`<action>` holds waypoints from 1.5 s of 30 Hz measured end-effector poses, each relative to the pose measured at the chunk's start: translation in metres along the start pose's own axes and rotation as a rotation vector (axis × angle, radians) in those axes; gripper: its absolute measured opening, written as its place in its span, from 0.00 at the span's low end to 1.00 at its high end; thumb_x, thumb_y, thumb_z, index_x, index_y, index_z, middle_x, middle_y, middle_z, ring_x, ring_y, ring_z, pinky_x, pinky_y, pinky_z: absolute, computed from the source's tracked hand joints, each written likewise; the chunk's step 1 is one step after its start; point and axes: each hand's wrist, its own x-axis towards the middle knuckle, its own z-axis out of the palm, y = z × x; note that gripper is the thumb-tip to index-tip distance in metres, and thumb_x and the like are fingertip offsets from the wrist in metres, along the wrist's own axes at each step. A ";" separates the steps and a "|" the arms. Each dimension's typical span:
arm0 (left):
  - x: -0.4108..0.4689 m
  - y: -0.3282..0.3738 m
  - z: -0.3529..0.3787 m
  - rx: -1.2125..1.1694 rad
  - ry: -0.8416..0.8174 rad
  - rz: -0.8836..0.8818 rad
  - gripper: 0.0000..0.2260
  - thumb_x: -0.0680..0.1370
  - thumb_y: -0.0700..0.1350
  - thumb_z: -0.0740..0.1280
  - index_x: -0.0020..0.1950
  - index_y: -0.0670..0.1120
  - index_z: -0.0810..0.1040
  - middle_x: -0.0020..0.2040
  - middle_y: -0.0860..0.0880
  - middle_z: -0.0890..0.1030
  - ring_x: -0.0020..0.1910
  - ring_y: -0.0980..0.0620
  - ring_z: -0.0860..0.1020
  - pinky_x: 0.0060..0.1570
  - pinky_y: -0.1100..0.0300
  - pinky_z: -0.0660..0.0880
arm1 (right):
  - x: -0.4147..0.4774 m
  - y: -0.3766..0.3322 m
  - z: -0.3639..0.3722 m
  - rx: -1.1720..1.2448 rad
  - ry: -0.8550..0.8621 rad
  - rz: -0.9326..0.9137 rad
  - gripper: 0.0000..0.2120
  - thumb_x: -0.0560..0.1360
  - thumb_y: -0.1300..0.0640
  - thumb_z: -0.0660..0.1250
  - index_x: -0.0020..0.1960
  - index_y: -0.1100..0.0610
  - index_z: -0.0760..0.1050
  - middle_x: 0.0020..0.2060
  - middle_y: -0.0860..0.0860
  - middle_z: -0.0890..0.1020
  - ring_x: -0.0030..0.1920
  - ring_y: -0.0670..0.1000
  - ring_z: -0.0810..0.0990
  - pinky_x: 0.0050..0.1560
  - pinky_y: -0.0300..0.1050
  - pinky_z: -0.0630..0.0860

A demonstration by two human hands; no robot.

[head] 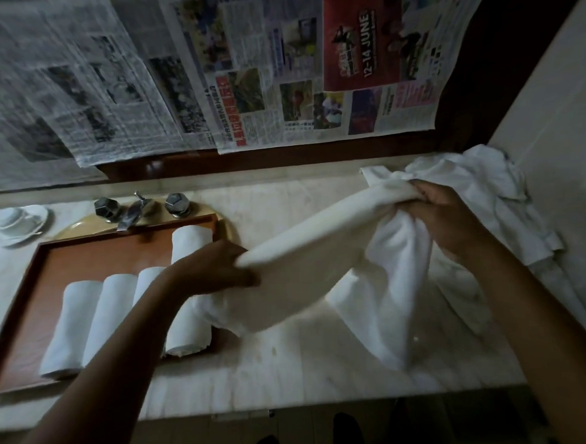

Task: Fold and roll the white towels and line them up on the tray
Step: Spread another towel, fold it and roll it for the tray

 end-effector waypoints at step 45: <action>0.020 0.040 -0.026 -0.613 0.406 0.283 0.06 0.76 0.46 0.67 0.49 0.46 0.80 0.45 0.45 0.83 0.44 0.48 0.81 0.44 0.52 0.77 | 0.018 -0.056 -0.003 -0.729 -0.243 0.008 0.14 0.70 0.48 0.79 0.37 0.53 0.77 0.31 0.49 0.75 0.33 0.47 0.74 0.38 0.48 0.69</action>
